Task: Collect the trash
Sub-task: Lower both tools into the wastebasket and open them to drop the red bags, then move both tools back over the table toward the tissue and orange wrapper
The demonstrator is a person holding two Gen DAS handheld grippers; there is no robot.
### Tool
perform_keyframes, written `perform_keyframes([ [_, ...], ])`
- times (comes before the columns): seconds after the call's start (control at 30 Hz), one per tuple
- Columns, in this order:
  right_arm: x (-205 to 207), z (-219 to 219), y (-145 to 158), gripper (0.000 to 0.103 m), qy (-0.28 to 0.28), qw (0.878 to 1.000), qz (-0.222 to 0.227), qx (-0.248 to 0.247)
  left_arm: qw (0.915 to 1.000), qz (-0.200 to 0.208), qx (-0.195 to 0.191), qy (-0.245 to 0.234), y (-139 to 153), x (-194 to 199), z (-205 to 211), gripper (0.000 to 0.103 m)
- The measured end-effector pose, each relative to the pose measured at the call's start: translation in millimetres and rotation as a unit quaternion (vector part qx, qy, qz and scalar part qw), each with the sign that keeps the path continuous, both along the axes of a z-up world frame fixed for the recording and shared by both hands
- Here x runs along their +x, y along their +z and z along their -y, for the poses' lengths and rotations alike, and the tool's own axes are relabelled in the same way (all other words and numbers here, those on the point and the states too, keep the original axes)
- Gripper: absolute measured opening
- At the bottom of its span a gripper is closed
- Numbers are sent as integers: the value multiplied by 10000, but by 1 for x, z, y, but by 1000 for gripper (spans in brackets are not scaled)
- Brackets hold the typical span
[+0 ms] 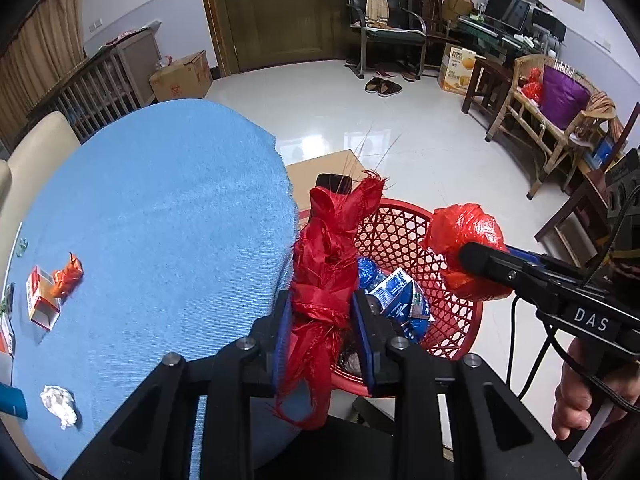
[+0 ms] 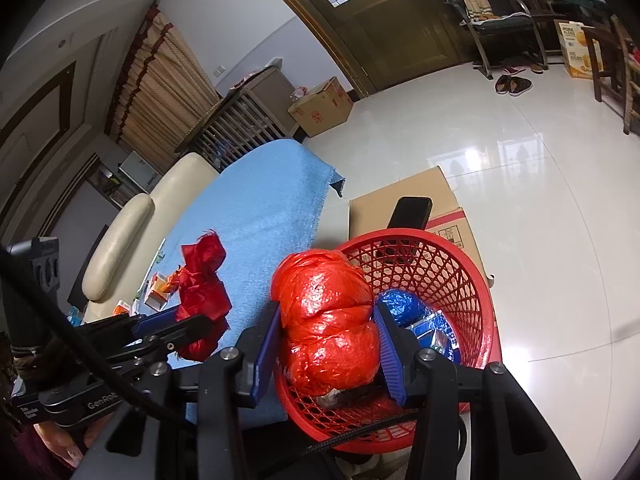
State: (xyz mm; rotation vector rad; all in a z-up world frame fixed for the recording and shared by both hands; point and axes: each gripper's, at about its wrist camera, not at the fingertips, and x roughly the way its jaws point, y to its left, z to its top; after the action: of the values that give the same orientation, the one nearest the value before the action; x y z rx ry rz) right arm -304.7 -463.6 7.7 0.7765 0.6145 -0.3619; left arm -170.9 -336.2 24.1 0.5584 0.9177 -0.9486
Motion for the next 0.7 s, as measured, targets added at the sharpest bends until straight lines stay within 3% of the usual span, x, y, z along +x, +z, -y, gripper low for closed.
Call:
perform_keyframes([
  [0.03, 0, 0, 0, 49, -2, 10000, -5, -1, 10000, -21, -22, -13, 0, 1, 0, 36],
  [0.1, 1, 0, -2, 50, -19, 10000, -17, 0, 10000, -13, -90, -19, 1, 2, -2, 56],
  [0.17, 2, 3, -5, 52, -46, 9999, -51, 81, 9999, 62, -140, 18, 2, 2, -4, 65],
  [0.3, 3, 8, -14, 66, -148, 9992, -77, 359, 9998, 27, -147, 108, 0, 11, -10, 65],
  [0.57, 11, 4, -13, 66, -102, 9993, -93, 361, 9975, -63, -278, 653, 3, 37, -50, 65],
  [0.7, 27, -6, -4, 66, 98, 9995, -103, 284, 9936, 100, -373, 1064, 11, 49, -88, 66],
])
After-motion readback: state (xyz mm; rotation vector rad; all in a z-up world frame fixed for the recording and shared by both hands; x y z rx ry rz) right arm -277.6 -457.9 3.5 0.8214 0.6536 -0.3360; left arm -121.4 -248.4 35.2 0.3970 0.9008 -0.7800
